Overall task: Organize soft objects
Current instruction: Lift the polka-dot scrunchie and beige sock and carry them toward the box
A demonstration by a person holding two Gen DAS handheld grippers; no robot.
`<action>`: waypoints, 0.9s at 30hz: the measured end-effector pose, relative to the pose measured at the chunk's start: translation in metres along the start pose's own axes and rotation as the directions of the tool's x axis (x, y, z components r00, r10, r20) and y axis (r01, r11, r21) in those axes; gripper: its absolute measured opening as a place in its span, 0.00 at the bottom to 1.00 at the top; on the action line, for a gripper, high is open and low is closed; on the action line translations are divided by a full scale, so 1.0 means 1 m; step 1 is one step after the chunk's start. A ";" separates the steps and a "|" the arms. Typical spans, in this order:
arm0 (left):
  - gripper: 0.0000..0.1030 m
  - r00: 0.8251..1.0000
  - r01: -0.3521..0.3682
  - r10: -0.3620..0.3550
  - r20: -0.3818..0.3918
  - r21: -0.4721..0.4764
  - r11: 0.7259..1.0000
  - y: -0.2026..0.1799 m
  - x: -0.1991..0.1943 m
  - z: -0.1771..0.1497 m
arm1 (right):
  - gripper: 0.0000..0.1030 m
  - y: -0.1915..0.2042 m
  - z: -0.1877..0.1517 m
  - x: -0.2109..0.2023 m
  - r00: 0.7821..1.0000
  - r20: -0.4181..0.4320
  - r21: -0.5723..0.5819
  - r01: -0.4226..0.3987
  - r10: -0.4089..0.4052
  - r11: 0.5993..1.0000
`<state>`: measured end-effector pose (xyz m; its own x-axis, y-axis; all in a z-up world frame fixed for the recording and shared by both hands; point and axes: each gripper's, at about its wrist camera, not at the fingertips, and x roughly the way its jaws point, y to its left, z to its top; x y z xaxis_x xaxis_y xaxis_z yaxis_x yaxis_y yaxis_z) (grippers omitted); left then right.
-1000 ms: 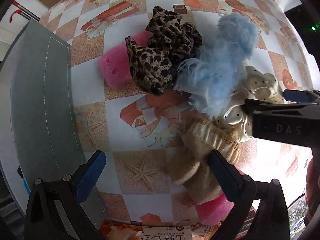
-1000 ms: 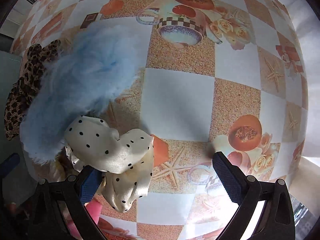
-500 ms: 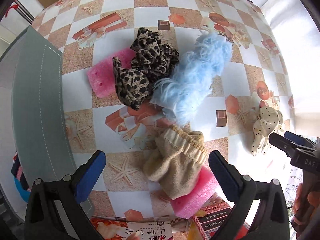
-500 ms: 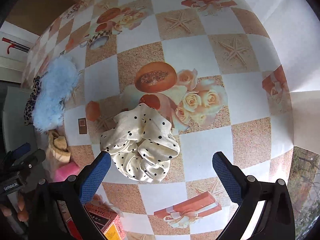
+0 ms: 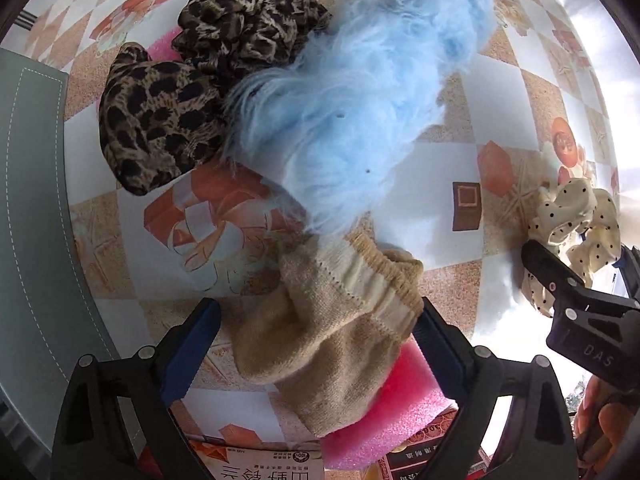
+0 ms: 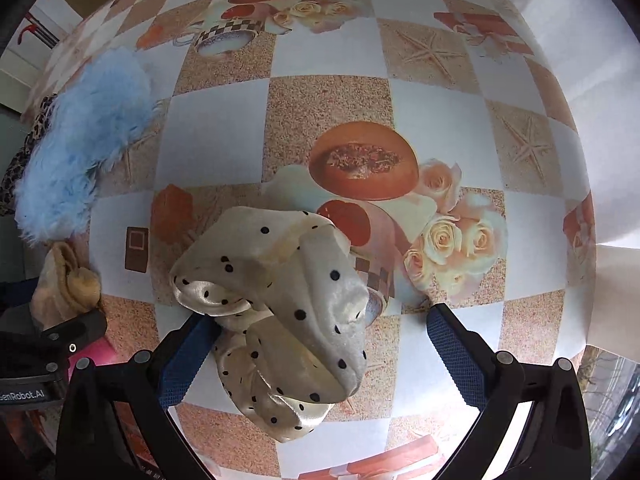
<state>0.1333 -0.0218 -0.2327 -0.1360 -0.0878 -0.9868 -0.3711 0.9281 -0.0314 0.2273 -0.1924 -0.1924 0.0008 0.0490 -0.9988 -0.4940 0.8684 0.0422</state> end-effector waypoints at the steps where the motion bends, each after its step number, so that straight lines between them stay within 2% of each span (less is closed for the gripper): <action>1: 0.78 1.000 0.003 -0.003 0.009 0.012 1.000 -0.006 -0.001 0.004 | 0.98 -0.001 0.000 -0.002 1.000 0.004 0.009 -0.004 0.004 1.000; 2: 0.71 1.000 0.007 -0.008 0.021 0.031 1.000 -0.009 -0.005 0.003 | 0.94 0.003 -0.003 -0.007 1.000 0.028 0.014 -0.005 0.004 1.000; 3: 0.53 0.999 0.013 -0.014 0.032 0.050 0.999 -0.012 -0.008 0.002 | 0.81 0.004 -0.003 -0.012 0.999 0.053 0.009 -0.009 0.008 1.000; 4: 0.38 0.999 0.023 -0.025 0.038 0.065 0.998 -0.015 -0.011 0.000 | 0.63 0.003 0.003 -0.017 0.997 0.074 -0.001 -0.018 0.018 1.000; 5: 0.35 0.998 0.029 -0.032 0.045 0.072 0.997 -0.016 -0.013 -0.001 | 0.52 0.004 0.005 -0.021 0.995 0.086 -0.010 -0.040 0.041 0.999; 6: 0.31 0.998 0.023 -0.027 0.059 0.078 0.997 -0.017 -0.015 -0.003 | 0.30 0.003 0.006 -0.025 0.993 0.087 -0.010 -0.084 0.084 0.996; 7: 0.28 0.997 0.012 -0.019 0.076 0.086 0.996 -0.019 -0.018 -0.006 | 0.19 0.003 0.007 -0.027 0.991 0.082 -0.001 -0.109 0.109 0.994; 11: 0.28 0.989 0.005 -0.019 0.149 0.098 0.995 -0.014 -0.042 -0.015 | 0.19 0.002 0.003 -0.045 0.983 0.100 0.009 -0.156 0.154 0.988; 12: 0.28 0.986 0.003 -0.020 0.167 0.101 0.995 -0.021 -0.050 -0.009 | 0.19 0.000 -0.001 -0.053 0.981 0.104 0.004 -0.167 0.166 0.986; 20: 0.28 0.964 -0.009 -0.029 0.265 0.140 0.990 -0.016 -0.111 -0.051 | 0.20 -0.006 -0.025 -0.104 0.958 0.142 0.016 -0.255 0.250 0.967; 27: 0.28 0.954 -0.037 -0.026 0.298 0.203 0.979 0.009 -0.138 -0.097 | 0.20 0.031 -0.054 -0.138 0.943 0.151 -0.015 -0.297 0.296 0.955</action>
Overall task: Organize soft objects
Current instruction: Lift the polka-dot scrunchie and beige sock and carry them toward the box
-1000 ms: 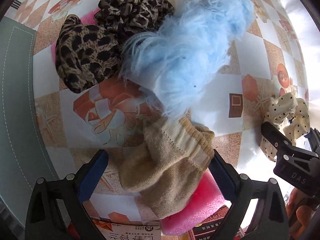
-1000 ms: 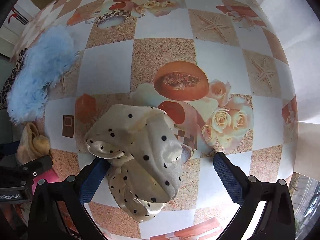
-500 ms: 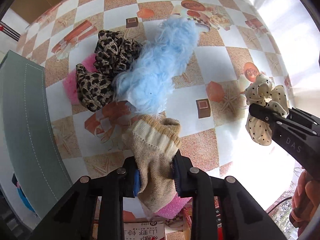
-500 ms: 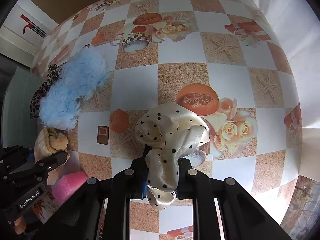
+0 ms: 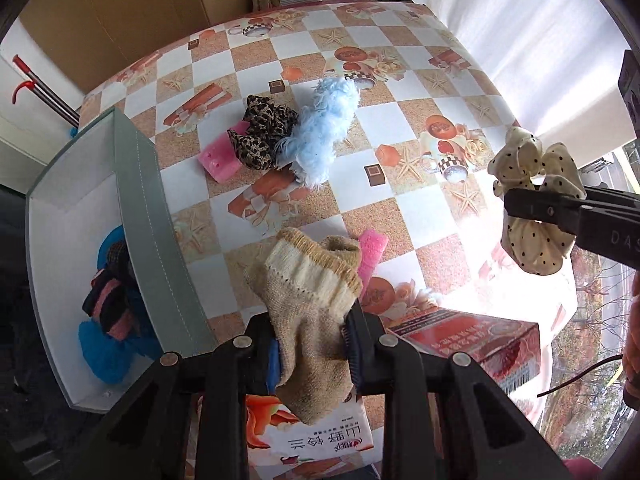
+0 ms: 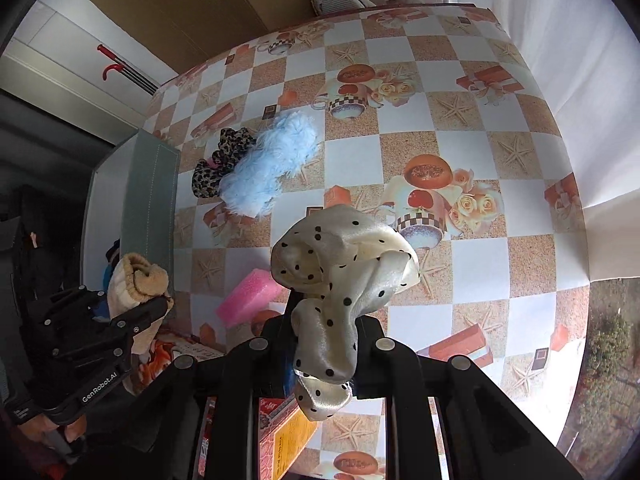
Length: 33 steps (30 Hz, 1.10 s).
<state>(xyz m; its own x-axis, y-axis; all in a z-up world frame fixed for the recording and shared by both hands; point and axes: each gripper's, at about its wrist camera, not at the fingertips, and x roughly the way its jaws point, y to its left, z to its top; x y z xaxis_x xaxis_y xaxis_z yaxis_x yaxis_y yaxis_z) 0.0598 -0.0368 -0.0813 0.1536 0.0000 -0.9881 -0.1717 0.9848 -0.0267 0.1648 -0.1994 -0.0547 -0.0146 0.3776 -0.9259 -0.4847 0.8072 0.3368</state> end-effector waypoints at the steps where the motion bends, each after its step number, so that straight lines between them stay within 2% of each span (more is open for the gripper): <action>1: 0.28 1.000 -0.003 0.003 0.001 0.010 1.000 -0.004 -0.001 -0.005 | 0.20 0.008 -0.006 -0.005 1.000 -0.002 -0.008 -0.002 0.002 1.000; 5: 0.28 1.000 -0.011 0.011 0.010 0.025 1.000 -0.001 -0.021 -0.036 | 0.20 0.047 -0.026 -0.022 0.999 -0.007 -0.043 -0.033 0.032 0.999; 9: 0.28 0.999 -0.030 0.030 0.026 0.000 1.000 0.015 -0.038 -0.063 | 0.20 0.089 -0.039 -0.028 0.997 -0.022 -0.096 -0.070 0.068 0.993; 14: 0.28 0.998 -0.052 0.056 0.039 -0.095 0.994 0.048 -0.054 -0.089 | 0.20 0.135 -0.048 -0.018 0.993 -0.062 -0.161 -0.110 0.101 0.981; 20: 0.28 0.993 -0.069 0.086 0.086 -0.191 0.979 0.078 -0.075 -0.113 | 0.20 0.180 -0.048 -0.007 0.990 -0.106 -0.254 -0.122 0.098 0.959; 26: 0.28 0.988 -0.084 0.112 0.107 -0.236 0.968 0.094 -0.083 -0.128 | 0.20 0.209 -0.049 0.000 0.988 -0.125 -0.317 -0.128 0.093 0.940; 33: 0.28 0.986 -0.072 0.110 0.121 -0.284 0.956 0.110 -0.084 -0.135 | 0.20 0.224 -0.052 0.001 0.990 -0.124 -0.350 -0.107 0.067 0.930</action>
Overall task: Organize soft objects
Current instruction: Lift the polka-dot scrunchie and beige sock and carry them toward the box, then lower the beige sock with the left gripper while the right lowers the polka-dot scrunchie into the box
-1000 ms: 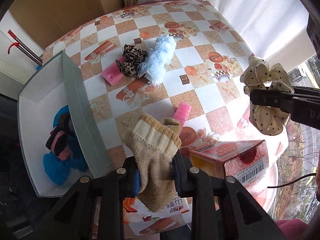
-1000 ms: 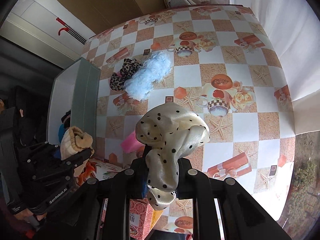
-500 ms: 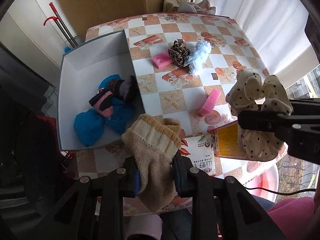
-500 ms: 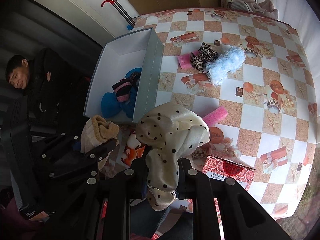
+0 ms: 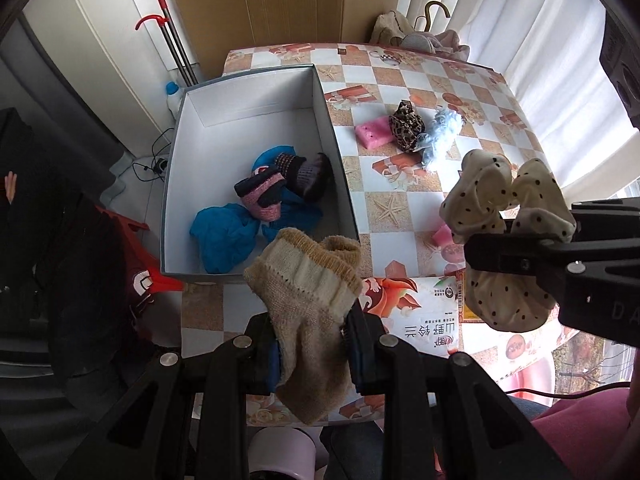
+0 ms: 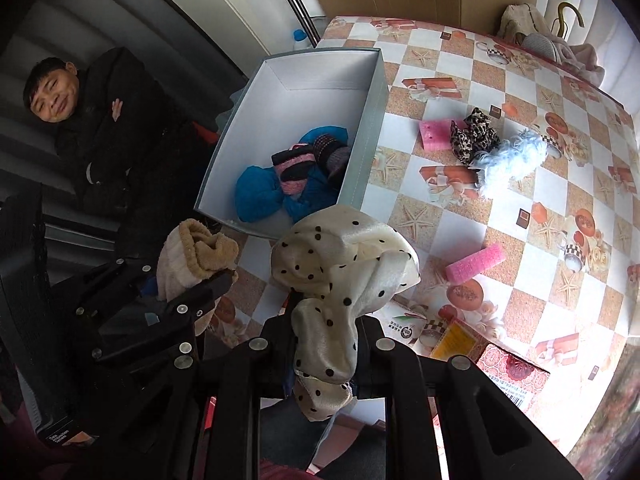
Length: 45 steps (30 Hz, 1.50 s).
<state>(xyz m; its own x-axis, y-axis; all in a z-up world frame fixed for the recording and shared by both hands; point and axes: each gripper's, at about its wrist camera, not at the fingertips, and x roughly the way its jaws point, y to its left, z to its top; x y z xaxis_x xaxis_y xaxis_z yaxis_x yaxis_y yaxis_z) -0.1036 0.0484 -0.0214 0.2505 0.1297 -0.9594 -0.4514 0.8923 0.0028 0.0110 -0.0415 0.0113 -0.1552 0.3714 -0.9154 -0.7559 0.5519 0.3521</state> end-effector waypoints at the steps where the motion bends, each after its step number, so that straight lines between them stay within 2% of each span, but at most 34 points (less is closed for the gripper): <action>1: 0.28 1.000 0.000 0.000 -0.001 -0.004 1.000 0.001 0.001 0.000 | 0.20 0.001 0.000 0.000 1.000 0.000 -0.001 0.003 -0.003 1.000; 33: 0.28 1.000 0.005 -0.006 -0.014 -0.045 0.999 0.018 0.016 0.011 | 0.20 0.005 0.017 0.010 0.999 -0.030 -0.037 0.025 -0.026 0.999; 45: 0.28 0.998 -0.054 0.056 0.018 -0.110 0.992 0.060 0.032 0.060 | 0.20 0.020 0.075 0.026 0.999 -0.023 -0.092 0.027 -0.029 0.995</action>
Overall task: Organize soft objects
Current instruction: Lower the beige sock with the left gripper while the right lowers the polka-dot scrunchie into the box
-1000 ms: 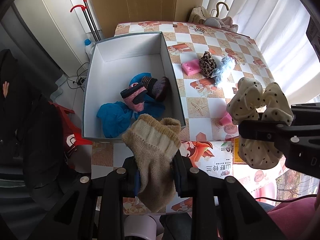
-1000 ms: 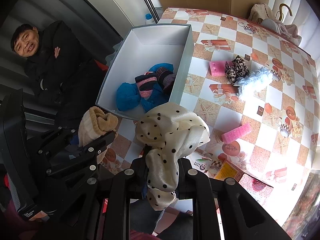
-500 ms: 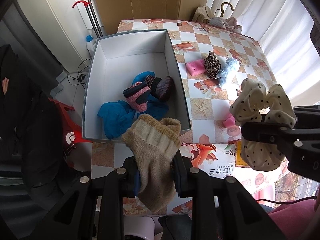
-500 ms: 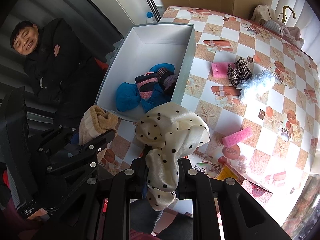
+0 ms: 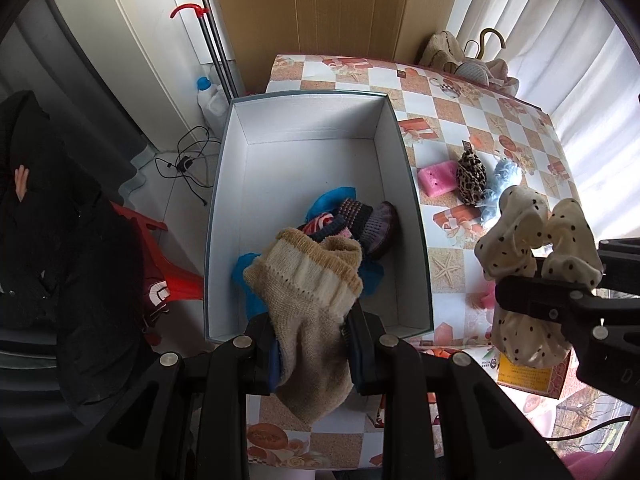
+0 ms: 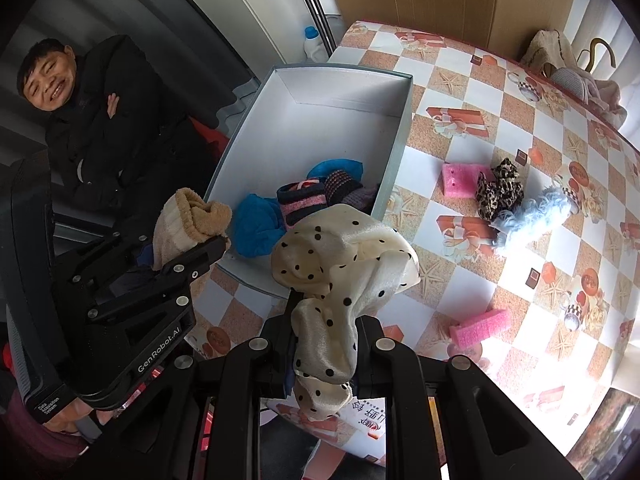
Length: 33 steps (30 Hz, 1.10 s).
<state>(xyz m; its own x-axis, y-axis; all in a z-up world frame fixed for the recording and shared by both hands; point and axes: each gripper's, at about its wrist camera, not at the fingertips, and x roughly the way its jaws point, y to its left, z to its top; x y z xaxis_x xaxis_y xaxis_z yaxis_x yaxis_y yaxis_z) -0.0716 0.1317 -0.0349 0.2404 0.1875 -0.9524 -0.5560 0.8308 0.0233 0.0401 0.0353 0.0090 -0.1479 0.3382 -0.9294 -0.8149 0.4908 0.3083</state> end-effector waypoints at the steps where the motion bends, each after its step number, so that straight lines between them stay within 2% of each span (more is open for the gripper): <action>1: 0.28 1.000 -0.004 0.004 0.000 -0.007 1.000 0.004 0.003 0.004 | 0.20 0.001 0.007 0.002 1.000 0.001 -0.003 0.001 -0.001 1.000; 10: 0.28 0.998 -0.050 0.049 -0.029 -0.036 0.998 0.015 0.034 0.035 | 0.20 0.001 0.058 0.021 1.000 0.008 -0.003 0.004 -0.004 1.000; 18: 0.28 0.996 -0.061 0.056 -0.071 -0.074 0.995 0.022 0.057 0.048 | 0.20 -0.008 0.090 0.039 1.000 0.019 0.068 -0.022 0.020 0.997; 33: 0.28 0.992 -0.062 0.052 -0.116 -0.080 0.995 0.018 0.080 0.054 | 0.20 -0.015 0.109 0.061 1.000 0.014 0.083 -0.028 0.027 0.996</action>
<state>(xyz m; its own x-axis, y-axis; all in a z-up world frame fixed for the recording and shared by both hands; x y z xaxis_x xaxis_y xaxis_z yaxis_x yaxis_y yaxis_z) -0.0193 0.1901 -0.0941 0.1170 0.1687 -0.9787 -0.6316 0.7731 0.0578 0.1045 0.1360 -0.0301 -0.1620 0.3625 -0.9178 -0.7613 0.5458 0.3500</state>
